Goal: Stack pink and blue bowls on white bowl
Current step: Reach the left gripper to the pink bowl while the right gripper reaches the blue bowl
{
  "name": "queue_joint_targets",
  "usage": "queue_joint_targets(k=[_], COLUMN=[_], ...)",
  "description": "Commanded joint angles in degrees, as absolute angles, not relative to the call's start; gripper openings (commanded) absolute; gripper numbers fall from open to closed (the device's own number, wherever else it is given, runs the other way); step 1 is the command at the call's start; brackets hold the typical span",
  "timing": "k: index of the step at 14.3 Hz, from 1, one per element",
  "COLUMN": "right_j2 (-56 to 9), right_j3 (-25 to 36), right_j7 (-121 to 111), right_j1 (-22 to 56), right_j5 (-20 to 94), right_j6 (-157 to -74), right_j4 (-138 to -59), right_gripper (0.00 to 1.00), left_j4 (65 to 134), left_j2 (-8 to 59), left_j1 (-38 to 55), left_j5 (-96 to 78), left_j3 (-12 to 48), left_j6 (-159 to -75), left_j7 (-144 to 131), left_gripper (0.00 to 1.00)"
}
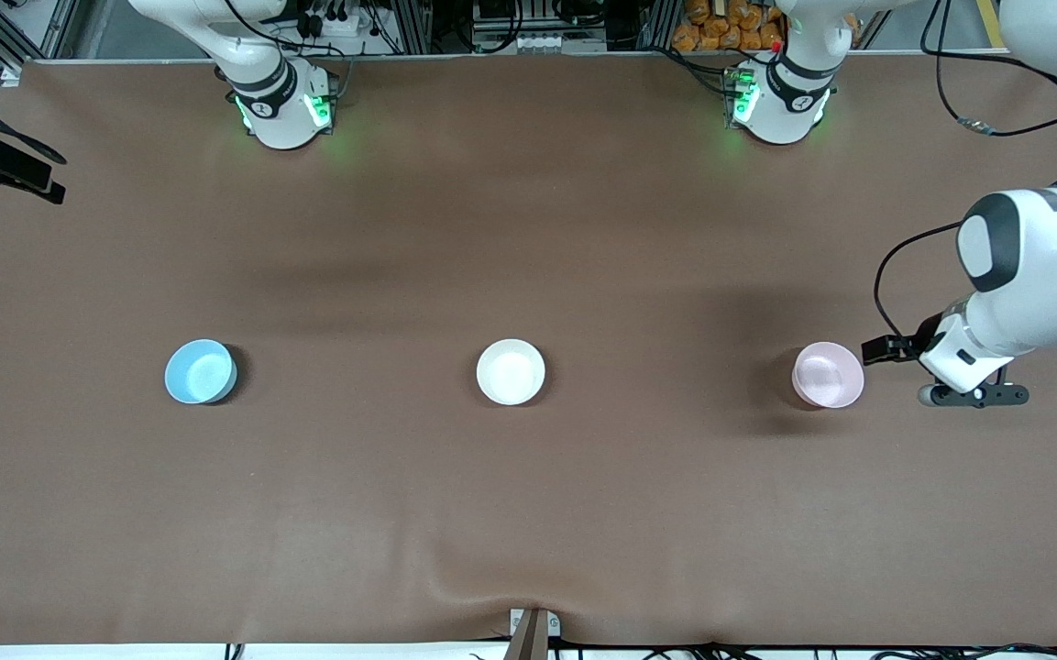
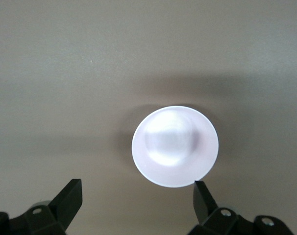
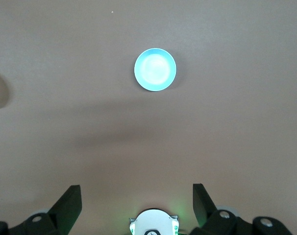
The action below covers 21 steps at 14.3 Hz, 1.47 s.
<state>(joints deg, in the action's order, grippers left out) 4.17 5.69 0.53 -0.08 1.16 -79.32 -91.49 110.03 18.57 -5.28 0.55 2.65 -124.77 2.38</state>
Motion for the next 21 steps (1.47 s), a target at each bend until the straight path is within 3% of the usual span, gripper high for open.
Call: queue_joint_targets(k=[1, 7, 11, 15, 16, 19, 21], right_j2=[4.4, 3.7, -2.6, -9.5, -11.1, -16.4, -19.8], right_j3=[5.8, 5.8, 5.9, 6.1, 6.1, 6.1, 6.1], right_j7=[0.5, -3.8, -3.9, -4.7, -6.3, -9.9, -11.6], right_j1=[0.2, -0.2, -0.8, -1.5, -1.6, -2.7, -3.7], right_j5=[1.8, 1.5, 1.5, 1.5, 1.5, 1.6, 1.9], right_j6=[-81.8, -92.1, -98.3, -105.0, -107.1, -113.7, -117.2], right_j4=[-93.7, -100.5, -99.8, -99.8, -99.8, -99.8, -99.8], right_gripper=[1.0, 1.0, 1.0, 1.0, 1.0, 1.0, 1.0], left_j4=[112.2, 113.1, 114.9, 116.1, 116.0, 115.9, 115.8], left_j2=[19.9, 24.6, 26.0, 26.2, 26.6, 26.5, 26.4], left_j1=[-5.7, -5.9, -7.5, -7.4, -7.4, -7.4, -7.4], left_j5=[0.4, 0.4, 0.6, 0.6, 0.6, 0.6, 0.5], left_j3=[3.0, 2.9, 3.0, 3.0, 3.0, 3.1, 3.1], left_j6=[-129.4, -135.3, -139.2, -140.7, -140.8, -140.9, -140.8], left_j7=[4.1, 6.3, 9.7, 9.8, 9.8, 9.8, 9.3], left_gripper=[0.99, 0.86, 0.63, 0.5, 0.45, 0.04, 0.0])
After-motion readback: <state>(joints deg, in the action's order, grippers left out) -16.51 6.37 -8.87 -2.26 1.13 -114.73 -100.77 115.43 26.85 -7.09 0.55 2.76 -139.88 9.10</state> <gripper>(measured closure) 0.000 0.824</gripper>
